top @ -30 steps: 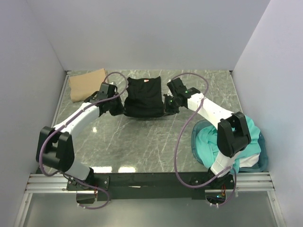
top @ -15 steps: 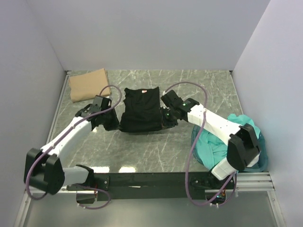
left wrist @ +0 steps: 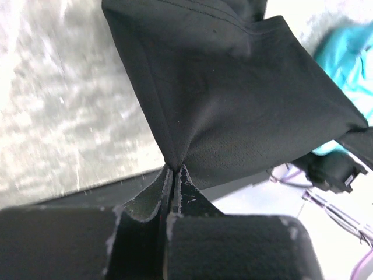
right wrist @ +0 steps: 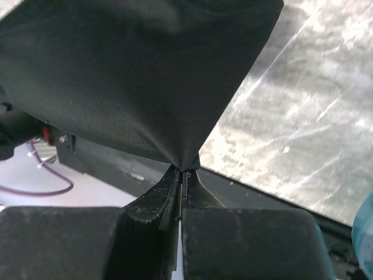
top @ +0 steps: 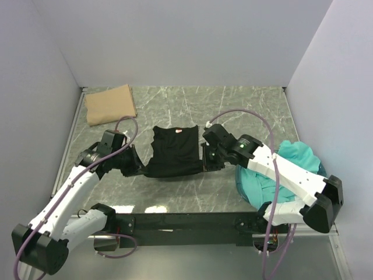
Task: Fold and stack the t-shirts
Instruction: Fold the tshirt, then neatly place the folded tshirt to the corner
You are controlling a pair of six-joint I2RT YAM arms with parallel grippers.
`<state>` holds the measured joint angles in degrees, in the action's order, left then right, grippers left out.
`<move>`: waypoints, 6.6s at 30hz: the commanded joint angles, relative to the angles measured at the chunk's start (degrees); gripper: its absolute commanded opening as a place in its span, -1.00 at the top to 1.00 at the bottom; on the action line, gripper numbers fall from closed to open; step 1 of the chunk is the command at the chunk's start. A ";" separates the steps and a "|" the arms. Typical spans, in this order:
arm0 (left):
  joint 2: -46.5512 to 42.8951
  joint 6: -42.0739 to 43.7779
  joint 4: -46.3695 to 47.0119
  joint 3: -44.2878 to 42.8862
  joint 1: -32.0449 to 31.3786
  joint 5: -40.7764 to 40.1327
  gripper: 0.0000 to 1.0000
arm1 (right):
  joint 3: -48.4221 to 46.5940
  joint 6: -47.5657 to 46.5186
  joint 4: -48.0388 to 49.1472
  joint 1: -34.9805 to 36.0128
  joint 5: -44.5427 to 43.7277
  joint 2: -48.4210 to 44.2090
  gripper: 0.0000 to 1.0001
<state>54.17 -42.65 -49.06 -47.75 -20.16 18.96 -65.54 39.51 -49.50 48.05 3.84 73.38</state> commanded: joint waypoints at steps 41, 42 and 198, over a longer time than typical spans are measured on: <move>20.52 -0.85 7.13 -6.65 5.31 7.05 0.99 | -20.14 -9.36 -2.45 -12.54 -4.01 17.75 1.00; 21.14 -0.42 7.66 -7.27 5.83 7.58 0.99 | -21.11 -10.06 -2.71 -12.98 -4.01 19.41 1.00; 72.83 27.87 -11.15 -80.74 13.39 -32.06 0.99 | -17.69 -23.68 4.32 -16.68 7.76 30.33 -0.31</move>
<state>126.10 -18.00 -59.07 -124.81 -8.69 -11.92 -82.72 17.56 -44.01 31.35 11.90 105.12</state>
